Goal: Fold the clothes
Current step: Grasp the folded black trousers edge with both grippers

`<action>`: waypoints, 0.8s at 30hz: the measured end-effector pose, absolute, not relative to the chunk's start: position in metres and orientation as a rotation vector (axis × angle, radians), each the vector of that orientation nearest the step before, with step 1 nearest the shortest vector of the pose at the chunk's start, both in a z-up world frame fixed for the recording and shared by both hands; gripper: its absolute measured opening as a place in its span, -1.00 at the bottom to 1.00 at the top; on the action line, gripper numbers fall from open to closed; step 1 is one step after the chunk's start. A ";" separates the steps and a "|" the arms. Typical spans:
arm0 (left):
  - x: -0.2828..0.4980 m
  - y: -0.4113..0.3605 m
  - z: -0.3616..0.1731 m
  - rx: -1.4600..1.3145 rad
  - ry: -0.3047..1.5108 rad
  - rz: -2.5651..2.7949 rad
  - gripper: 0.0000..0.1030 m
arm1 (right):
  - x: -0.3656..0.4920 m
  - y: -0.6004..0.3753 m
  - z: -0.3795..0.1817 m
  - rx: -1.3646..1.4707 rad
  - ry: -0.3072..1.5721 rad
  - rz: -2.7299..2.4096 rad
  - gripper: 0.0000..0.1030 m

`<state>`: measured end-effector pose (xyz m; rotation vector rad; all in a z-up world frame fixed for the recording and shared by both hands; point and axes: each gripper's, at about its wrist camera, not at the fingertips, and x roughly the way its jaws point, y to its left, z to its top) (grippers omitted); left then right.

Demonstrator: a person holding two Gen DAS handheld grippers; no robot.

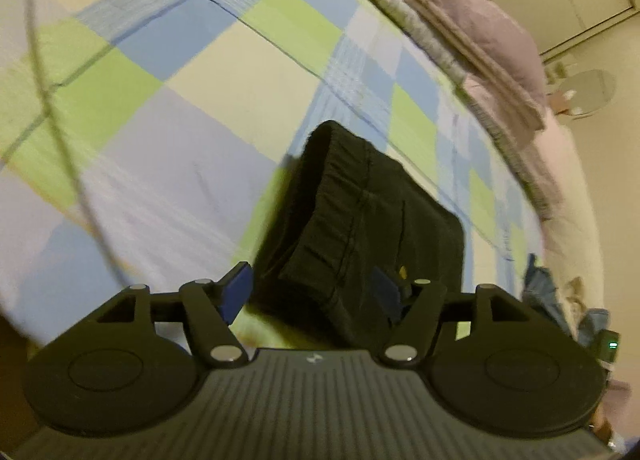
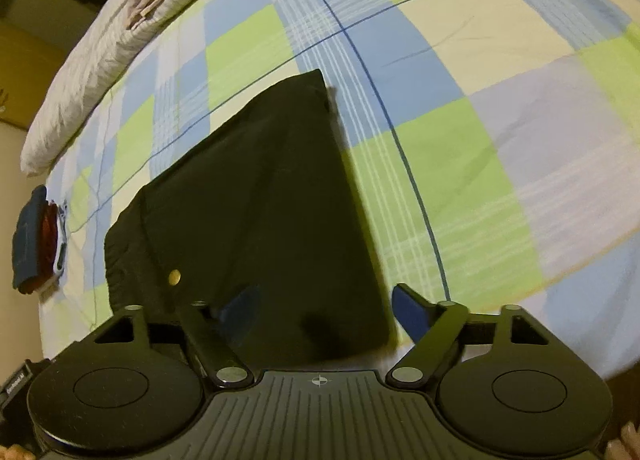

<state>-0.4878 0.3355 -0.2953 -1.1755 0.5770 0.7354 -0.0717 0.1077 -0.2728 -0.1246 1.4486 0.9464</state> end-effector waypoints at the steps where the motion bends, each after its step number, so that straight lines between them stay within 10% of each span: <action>1: -0.486 0.339 -0.301 -1.184 0.563 0.717 0.22 | -0.070 0.110 -0.278 -0.119 1.448 0.952 0.57; 24: -0.424 0.402 -0.391 -1.338 0.601 0.575 0.65 | -0.043 0.146 -0.347 0.099 1.440 1.093 0.74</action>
